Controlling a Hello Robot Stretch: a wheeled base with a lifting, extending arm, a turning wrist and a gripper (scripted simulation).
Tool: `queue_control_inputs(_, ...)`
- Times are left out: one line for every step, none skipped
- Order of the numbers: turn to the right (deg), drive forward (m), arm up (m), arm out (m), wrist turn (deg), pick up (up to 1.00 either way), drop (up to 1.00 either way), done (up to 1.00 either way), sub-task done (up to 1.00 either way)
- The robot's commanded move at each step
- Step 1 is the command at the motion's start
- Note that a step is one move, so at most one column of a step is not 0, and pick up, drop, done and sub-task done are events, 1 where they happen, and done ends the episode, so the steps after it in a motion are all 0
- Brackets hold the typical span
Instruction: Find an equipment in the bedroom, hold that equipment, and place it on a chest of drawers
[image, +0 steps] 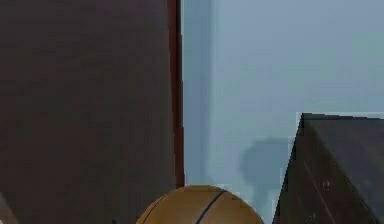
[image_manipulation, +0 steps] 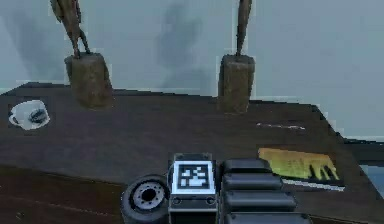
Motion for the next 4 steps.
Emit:
queue_control_inputs(45.0,0.0,0.0,0.0,0.0,0.0,0.0,0.0,0.0)
queue_control_inputs(36.0,0.0,0.0,0.0,0.0,0.0,0.0,0.0,0.0)
queue_control_inputs(-45.0,0.0,0.0,0.0,0.0,0.0,0.0,0.0,0.0)
queue_control_inputs(-45.0,0.0,0.0,0.0,0.0,0.0,0.0,0.0,0.0)
